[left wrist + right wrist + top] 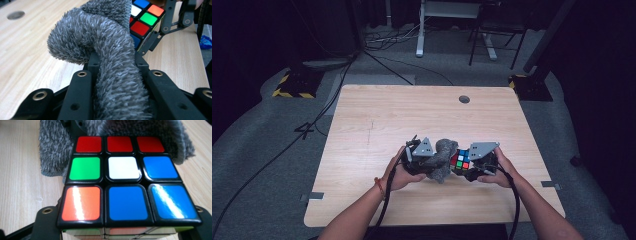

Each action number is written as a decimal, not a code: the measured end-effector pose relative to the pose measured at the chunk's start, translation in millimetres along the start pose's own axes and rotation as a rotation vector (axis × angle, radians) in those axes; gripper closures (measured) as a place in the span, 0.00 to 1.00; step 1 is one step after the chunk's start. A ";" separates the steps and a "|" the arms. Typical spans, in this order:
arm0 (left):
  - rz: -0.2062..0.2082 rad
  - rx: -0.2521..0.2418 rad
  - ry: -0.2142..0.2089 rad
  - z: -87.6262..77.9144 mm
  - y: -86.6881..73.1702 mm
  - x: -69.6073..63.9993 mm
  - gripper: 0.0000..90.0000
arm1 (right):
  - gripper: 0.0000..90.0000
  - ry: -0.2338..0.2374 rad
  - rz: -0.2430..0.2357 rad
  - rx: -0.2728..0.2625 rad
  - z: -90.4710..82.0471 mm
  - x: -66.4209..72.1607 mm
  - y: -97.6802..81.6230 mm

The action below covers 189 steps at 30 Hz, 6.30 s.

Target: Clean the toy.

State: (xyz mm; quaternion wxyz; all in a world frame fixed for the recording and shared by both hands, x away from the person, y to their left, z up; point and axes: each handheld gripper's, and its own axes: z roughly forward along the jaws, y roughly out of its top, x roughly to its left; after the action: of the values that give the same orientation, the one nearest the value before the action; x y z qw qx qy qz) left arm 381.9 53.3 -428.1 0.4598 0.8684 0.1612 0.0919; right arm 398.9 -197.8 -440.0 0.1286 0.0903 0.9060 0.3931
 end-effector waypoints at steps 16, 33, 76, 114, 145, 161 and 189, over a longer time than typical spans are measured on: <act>0.031 -0.015 -0.042 -2.2 5.7 -4.5 0.77 | 0.36 0.020 0.015 0.057 9.4 -0.5 1.3; -0.024 0.012 0.069 -5.2 -7.4 19.0 0.77 | 0.37 -0.001 0.028 0.004 -2.4 -1.3 -0.4; 0.077 -0.021 0.036 -8.8 14.8 -5.3 0.78 | 0.37 0.000 0.006 -0.067 -1.3 7.7 15.5; 0.016 -0.053 -0.043 -6.1 7.0 4.2 0.78 | 0.37 0.005 0.006 -0.089 -5.3 10.9 17.2; -0.134 -0.058 -0.070 16.8 -10.3 9.6 0.78 | 0.37 -0.013 0.069 -0.251 -29.0 4.9 21.1; -0.194 -0.283 -0.071 -14.8 -4.5 18.0 0.78 | 0.37 -0.013 0.075 -0.305 -32.6 6.8 22.4; -0.077 -0.089 -0.125 35.2 -9.3 -12.4 0.78 | 0.37 -0.039 0.104 -0.379 -36.5 5.6 22.6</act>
State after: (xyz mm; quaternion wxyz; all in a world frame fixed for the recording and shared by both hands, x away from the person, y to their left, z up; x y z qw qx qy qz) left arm 379.4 26.5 -455.7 0.5104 0.8443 0.1610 0.0268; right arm 383.9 -206.2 -400.3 0.1402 0.1189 0.8072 0.5610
